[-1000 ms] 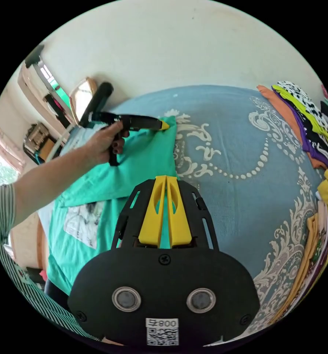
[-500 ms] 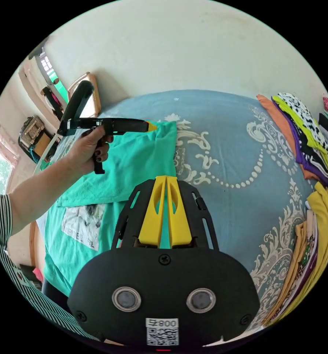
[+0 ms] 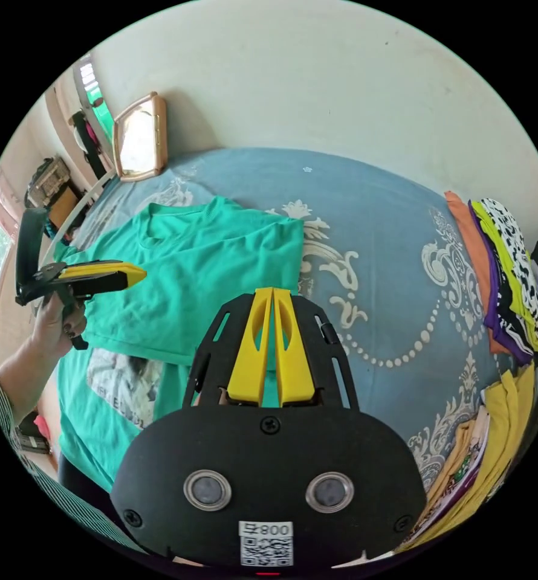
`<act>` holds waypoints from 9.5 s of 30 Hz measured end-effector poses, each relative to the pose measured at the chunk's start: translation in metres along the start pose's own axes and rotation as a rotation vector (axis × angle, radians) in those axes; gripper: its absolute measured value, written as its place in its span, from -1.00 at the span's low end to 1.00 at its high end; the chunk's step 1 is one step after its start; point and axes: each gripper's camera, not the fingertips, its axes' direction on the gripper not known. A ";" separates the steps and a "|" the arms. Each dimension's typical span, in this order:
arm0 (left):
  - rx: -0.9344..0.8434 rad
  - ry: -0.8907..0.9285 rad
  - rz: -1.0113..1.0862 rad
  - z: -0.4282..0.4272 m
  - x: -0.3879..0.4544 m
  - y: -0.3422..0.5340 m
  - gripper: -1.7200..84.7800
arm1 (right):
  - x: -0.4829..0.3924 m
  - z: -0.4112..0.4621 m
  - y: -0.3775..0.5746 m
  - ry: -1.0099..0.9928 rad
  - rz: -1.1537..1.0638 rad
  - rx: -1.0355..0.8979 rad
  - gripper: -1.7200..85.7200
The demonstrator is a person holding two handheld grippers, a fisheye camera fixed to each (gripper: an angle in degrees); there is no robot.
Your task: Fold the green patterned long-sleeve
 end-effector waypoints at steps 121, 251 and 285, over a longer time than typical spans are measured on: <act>0.121 0.044 0.086 -0.329 0.166 0.033 -0.90 | 0.117 0.030 -0.109 -0.629 -0.142 -0.426 -0.94; 0.031 -0.172 -0.328 -0.477 -0.020 0.037 -0.95 | -0.016 -0.179 0.023 -0.221 -0.141 -0.279 -0.96; 0.155 0.299 -0.950 -0.912 0.046 0.434 -0.71 | 0.100 -0.459 0.401 -0.470 0.425 -0.221 -0.88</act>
